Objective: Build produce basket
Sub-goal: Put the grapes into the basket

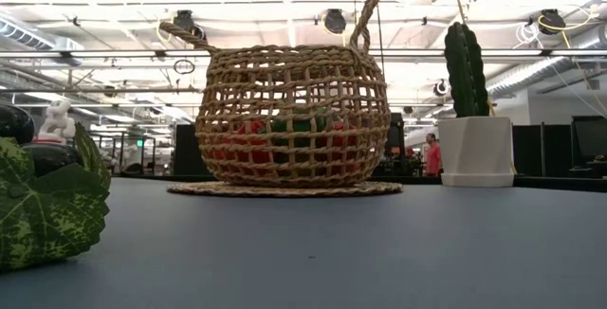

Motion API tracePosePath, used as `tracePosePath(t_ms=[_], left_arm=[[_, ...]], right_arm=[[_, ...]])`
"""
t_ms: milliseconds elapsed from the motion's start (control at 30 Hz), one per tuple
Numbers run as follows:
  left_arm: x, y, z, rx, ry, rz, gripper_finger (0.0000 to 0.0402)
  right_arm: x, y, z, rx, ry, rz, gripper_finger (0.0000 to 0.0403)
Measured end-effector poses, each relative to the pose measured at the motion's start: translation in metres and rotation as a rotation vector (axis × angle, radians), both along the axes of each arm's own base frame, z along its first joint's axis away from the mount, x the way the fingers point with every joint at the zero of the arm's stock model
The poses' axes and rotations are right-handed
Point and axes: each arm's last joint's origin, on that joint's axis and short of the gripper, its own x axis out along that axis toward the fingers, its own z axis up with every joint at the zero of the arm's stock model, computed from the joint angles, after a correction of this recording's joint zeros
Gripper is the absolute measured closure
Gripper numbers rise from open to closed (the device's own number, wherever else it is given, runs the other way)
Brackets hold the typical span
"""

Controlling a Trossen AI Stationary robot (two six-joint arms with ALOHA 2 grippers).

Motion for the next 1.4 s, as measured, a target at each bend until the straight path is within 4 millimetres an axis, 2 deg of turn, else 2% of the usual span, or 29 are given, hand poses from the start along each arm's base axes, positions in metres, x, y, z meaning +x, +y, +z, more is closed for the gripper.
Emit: tracePosePath(t_ms=[367,633,800,1000,1400], left_arm=[[-0.013,-0.075,-0.007,0.040,-0.001,-0.077,0.0108],[-0.028,-0.109,-0.020,0.053,0.034,-0.073,0.0108],[-0.033,-0.117,-0.037,0.070,0.041,-0.055,0.0107],[-0.036,-0.118,-0.058,0.044,0.078,-0.012,0.0108],[-0.037,-0.120,-0.059,0.012,0.071,0.007,0.0108]], right_arm=[[0.001,0.000,0.000,0.050,0.013,-0.025,0.0046],[0.015,0.008,0.001,0.128,-0.066,-0.057,0.0046],[0.035,0.020,-0.013,0.125,-0.107,-0.043,0.0046],[0.060,0.032,-0.035,0.129,-0.117,-0.048,0.0046],[0.146,0.060,-0.060,0.056,-0.058,-0.085,0.0046]])
